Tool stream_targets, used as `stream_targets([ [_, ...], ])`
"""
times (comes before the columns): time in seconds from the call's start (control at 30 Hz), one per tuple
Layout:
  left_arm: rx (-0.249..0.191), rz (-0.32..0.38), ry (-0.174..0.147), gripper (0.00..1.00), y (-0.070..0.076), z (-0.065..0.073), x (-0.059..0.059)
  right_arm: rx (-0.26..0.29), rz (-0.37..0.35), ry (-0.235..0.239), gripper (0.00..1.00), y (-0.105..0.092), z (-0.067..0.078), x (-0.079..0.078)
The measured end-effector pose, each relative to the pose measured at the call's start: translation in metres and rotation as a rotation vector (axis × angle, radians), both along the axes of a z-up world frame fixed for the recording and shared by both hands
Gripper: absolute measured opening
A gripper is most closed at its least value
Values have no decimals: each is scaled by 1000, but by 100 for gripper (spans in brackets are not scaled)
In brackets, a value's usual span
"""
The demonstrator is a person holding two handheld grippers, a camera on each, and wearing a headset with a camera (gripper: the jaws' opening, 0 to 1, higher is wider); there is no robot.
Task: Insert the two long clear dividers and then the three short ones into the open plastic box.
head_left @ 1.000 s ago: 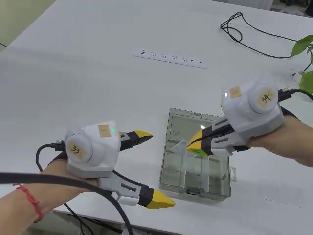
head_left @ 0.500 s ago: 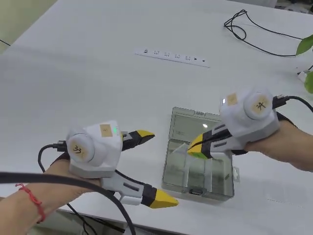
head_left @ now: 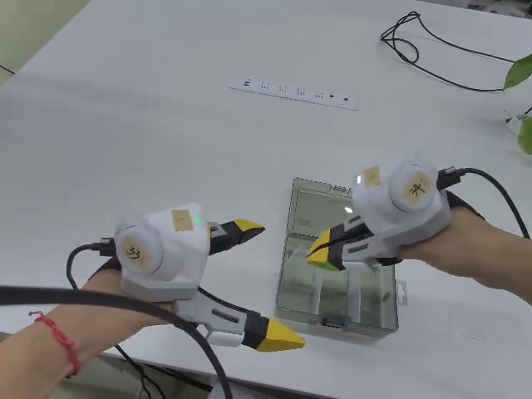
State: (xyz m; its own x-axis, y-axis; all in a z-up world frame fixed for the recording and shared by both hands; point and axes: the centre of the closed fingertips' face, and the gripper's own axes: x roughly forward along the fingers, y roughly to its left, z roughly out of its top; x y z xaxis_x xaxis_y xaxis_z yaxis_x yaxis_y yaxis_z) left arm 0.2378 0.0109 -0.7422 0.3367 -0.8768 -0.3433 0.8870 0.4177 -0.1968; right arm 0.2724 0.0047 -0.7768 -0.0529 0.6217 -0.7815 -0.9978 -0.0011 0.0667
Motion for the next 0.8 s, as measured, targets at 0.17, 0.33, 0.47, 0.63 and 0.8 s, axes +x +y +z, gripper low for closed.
stream_targets([
  [0.17, 0, 0, 2, 100, 0, -1, -1, -12, 12, 1, 2, 2, -8, 0],
  [0.33, 4, 3, 9, 100, 1, -3, -1, -21, 17, 7, 2, 4, -13, -1],
  [0.47, 6, 2, 9, 100, 2, -4, -1, -28, 14, 9, 2, 5, -18, 0],
  [0.63, 7, 5, 11, 100, 3, -5, 0, -45, 15, 19, 2, 5, -25, 0],
  [0.8, 15, 7, 16, 100, 5, -8, 0, -68, 21, 18, 2, 6, -31, -1],
])
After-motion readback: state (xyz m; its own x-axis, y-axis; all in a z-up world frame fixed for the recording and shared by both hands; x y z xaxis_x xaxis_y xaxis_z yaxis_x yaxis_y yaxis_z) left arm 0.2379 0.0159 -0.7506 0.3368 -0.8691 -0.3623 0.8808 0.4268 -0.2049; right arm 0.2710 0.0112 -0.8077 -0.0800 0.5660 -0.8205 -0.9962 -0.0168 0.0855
